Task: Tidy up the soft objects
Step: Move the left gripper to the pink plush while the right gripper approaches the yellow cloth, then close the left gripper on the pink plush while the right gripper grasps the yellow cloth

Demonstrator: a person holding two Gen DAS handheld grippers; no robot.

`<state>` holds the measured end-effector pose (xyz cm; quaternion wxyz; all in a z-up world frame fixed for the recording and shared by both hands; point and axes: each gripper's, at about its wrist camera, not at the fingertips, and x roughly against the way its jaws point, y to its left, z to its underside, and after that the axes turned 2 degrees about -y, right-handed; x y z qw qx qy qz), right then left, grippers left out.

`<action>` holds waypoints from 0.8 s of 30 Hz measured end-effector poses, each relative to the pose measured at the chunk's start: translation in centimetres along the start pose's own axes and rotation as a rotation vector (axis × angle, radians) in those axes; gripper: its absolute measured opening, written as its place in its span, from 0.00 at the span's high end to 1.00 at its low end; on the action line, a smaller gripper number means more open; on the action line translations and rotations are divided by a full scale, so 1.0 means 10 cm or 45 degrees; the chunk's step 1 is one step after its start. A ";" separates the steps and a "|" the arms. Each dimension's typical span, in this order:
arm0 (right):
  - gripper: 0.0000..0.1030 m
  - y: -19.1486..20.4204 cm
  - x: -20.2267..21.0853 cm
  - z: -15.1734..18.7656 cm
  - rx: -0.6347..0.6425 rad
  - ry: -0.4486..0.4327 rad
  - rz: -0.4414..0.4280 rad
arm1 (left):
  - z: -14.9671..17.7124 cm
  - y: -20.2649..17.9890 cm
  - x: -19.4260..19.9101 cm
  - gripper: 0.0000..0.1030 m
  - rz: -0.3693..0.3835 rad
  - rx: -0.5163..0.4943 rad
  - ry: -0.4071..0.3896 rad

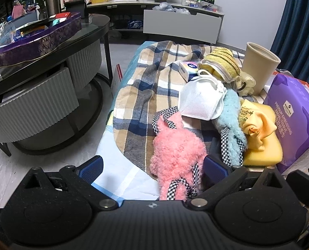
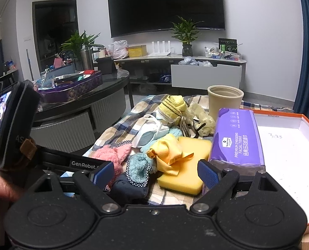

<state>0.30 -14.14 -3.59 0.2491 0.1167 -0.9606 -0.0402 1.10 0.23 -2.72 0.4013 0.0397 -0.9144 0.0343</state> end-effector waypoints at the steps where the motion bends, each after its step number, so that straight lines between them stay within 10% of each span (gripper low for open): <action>1: 0.01 0.00 0.00 0.00 0.001 -0.001 -0.001 | 0.00 0.00 0.00 0.00 0.002 -0.001 -0.001; 24: 0.01 -0.01 -0.03 0.01 -0.009 0.014 0.004 | -0.04 -0.06 -0.11 0.00 0.010 -0.027 0.009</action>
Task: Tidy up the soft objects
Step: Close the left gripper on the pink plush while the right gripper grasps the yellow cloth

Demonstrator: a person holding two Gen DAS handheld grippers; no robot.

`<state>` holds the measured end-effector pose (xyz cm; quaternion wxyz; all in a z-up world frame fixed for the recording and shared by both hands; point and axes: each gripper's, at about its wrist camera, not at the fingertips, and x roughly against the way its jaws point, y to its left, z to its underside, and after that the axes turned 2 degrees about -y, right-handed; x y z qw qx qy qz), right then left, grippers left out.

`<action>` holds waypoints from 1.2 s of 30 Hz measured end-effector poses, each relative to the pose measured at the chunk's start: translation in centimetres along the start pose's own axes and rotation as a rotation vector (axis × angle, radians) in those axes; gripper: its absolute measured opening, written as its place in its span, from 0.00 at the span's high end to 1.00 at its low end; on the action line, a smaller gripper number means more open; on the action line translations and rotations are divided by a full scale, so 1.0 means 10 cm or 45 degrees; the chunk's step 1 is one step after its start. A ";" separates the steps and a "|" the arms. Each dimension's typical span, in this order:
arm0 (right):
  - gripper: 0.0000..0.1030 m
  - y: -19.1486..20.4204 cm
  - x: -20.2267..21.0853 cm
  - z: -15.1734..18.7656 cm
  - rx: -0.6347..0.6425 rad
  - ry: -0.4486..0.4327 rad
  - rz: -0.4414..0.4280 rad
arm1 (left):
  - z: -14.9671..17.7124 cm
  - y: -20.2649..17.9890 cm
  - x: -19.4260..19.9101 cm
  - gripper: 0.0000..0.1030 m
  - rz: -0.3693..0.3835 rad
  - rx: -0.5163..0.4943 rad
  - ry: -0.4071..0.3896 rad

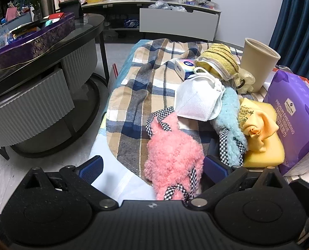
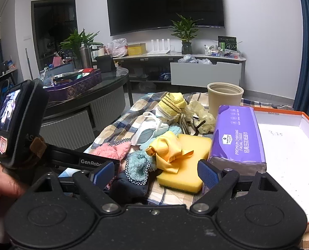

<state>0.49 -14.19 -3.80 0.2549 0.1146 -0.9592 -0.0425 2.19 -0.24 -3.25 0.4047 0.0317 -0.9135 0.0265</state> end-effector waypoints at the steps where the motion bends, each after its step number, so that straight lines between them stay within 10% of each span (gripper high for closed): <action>1: 0.01 0.00 0.00 0.00 0.000 0.000 -0.001 | 0.00 0.00 -0.01 0.00 -0.001 -0.002 0.001; 13: 0.01 0.02 -0.08 0.00 0.012 0.003 0.019 | -0.02 -0.03 -0.15 0.02 0.011 -0.030 -0.012; 20: 0.01 0.05 -0.26 -0.12 0.009 0.004 0.048 | -0.02 0.01 -0.31 0.46 0.083 -0.036 0.003; 36: 0.02 0.35 -0.78 -0.14 0.058 0.010 0.380 | -0.03 0.23 -0.05 0.48 0.176 0.040 -0.125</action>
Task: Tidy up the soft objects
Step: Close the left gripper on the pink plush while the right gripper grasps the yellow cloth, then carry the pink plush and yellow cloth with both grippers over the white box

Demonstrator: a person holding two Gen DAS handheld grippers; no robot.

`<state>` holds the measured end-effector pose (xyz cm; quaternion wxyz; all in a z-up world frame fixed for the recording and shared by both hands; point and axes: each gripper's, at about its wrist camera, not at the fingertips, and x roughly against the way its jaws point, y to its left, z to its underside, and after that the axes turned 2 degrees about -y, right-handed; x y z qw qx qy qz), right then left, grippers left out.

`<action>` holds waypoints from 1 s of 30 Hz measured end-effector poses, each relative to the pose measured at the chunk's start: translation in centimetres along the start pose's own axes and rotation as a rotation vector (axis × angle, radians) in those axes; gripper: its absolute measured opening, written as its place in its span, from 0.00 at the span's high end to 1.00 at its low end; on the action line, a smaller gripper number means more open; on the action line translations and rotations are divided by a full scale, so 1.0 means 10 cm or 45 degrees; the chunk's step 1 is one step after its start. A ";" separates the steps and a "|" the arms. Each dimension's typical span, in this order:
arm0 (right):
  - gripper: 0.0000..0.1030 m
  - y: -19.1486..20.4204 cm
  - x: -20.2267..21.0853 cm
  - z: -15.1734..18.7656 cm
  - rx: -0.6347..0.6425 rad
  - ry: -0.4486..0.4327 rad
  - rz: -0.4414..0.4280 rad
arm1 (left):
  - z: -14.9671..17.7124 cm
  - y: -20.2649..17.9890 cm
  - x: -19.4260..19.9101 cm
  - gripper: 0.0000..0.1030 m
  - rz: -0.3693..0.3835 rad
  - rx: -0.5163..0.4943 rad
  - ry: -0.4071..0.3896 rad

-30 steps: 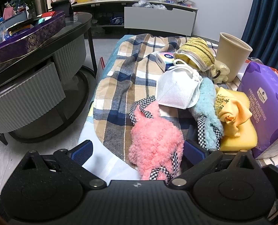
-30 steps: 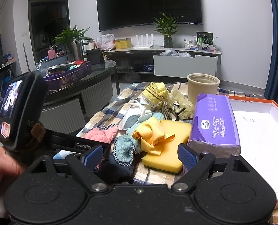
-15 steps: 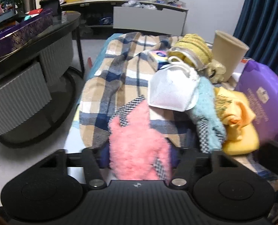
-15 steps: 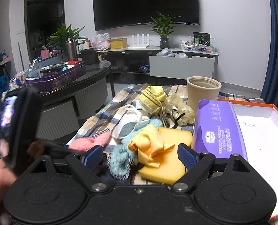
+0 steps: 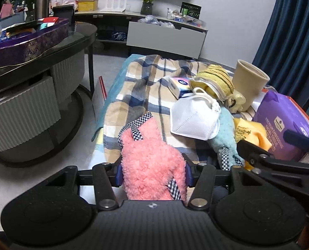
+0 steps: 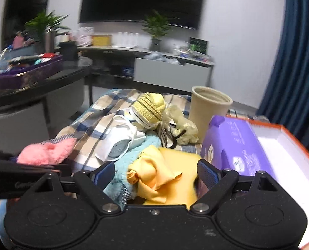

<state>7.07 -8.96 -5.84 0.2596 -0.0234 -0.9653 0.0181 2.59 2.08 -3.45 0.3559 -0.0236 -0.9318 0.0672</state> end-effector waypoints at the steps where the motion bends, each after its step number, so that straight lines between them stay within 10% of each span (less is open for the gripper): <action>1: 0.02 0.00 -0.01 0.01 -0.058 -0.009 0.001 | 0.00 0.02 0.00 0.48 0.001 0.007 -0.004; 19: 0.17 -0.04 -0.31 0.08 -0.484 0.076 0.155 | 0.03 0.32 0.04 0.48 0.030 0.091 -0.037; 21: 0.32 -0.06 -0.29 0.07 -0.485 0.065 0.144 | 0.03 0.32 0.05 0.48 0.038 0.089 -0.044; 22: 0.57 -0.05 -0.27 0.06 -0.468 0.057 0.120 | 0.03 0.32 0.05 0.48 0.041 0.088 -0.046; 30: 0.57 -0.02 0.13 -0.07 -0.274 -0.096 0.004 | 0.01 0.26 0.10 0.48 0.046 0.069 -0.071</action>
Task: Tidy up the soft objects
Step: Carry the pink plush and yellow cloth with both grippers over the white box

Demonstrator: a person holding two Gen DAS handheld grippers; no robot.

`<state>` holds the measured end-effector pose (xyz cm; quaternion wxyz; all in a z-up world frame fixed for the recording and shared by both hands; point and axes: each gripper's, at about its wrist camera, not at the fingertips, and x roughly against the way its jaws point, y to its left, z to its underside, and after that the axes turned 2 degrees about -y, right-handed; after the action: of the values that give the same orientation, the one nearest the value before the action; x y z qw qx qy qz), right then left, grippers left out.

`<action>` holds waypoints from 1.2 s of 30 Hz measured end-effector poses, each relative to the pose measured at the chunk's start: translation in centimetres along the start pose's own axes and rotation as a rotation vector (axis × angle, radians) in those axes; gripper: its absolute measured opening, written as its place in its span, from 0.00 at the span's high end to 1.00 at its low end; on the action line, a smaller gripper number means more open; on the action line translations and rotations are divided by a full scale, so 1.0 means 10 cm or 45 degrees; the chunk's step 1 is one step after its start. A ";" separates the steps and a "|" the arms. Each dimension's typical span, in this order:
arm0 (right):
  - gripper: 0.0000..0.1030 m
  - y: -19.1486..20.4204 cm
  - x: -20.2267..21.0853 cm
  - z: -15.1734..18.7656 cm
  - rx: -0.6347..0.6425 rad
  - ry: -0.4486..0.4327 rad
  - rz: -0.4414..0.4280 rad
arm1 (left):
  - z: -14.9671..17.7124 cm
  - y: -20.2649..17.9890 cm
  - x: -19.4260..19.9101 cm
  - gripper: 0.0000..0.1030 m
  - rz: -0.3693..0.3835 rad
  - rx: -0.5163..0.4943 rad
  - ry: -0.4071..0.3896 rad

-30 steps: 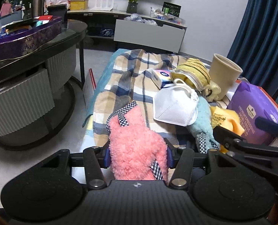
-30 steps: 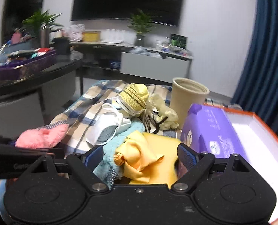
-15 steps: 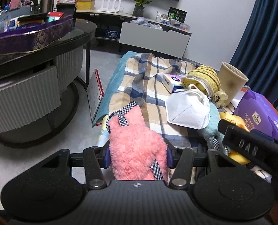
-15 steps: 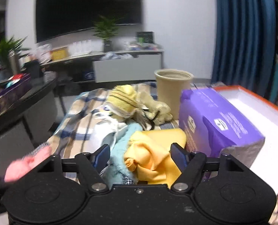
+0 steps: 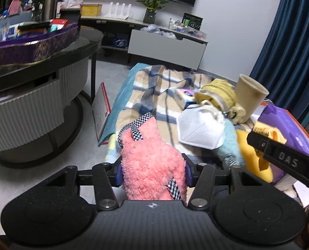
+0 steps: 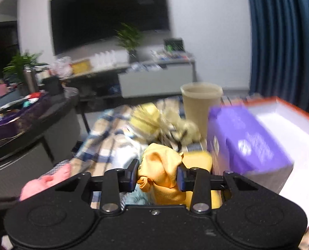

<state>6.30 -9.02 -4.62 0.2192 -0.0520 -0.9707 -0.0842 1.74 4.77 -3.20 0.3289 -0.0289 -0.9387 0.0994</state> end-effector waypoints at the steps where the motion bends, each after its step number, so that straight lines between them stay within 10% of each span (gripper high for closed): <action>1: 0.57 0.00 0.07 -0.03 0.032 -0.033 -0.023 | -0.01 -0.03 0.01 0.48 0.004 -0.006 -0.005; 16: 0.57 -0.66 0.56 -0.61 0.073 -0.100 -0.257 | -0.24 -0.56 0.19 0.48 0.038 -0.112 -0.076; 36: 0.57 -1.52 0.69 -0.77 0.020 -0.128 -0.150 | -0.43 -1.41 0.13 0.48 0.166 -0.204 -0.075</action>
<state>1.20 -24.93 3.12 0.1651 0.0029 -0.9825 -0.0867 3.58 -8.17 3.81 0.2907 -0.1132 -0.9490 0.0460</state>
